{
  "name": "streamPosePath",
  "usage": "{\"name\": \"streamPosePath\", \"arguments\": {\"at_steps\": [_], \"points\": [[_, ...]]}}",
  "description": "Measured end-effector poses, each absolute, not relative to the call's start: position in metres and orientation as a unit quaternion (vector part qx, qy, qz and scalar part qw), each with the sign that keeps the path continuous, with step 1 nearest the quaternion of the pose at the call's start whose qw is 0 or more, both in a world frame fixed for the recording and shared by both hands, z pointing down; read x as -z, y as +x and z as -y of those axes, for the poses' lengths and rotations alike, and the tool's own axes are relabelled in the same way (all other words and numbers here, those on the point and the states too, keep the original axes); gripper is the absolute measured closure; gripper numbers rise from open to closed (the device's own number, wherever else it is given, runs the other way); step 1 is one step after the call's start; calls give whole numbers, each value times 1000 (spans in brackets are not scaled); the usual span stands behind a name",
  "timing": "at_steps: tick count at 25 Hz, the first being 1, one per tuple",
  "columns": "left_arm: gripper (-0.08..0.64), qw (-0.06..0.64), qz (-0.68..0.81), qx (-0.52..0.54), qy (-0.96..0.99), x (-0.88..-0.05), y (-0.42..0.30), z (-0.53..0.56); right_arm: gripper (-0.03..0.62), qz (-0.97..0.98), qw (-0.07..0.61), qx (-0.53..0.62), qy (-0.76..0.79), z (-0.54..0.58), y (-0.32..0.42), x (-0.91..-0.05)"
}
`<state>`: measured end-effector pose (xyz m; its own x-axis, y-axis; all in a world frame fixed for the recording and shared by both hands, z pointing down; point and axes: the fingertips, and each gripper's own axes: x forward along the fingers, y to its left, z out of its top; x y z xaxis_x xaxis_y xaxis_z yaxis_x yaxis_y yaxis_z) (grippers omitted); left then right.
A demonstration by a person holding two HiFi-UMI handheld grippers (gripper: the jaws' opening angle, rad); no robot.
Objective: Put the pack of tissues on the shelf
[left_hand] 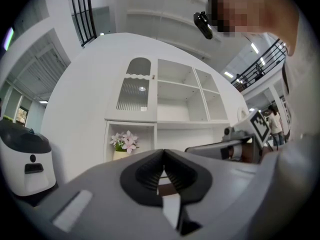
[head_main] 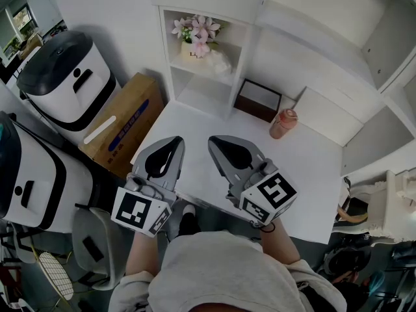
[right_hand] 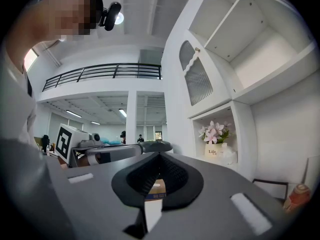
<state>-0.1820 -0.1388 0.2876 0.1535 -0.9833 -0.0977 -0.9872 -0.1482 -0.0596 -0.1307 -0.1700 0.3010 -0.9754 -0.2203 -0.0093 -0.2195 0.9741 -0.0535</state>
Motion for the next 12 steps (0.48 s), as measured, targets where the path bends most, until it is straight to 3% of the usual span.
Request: {"name": "streamPosePath", "arguments": {"at_steps": [12], "points": [[561, 63, -646, -18, -760, -281, -178, 139, 591, -993, 11, 25, -117, 170, -127, -298]]}}
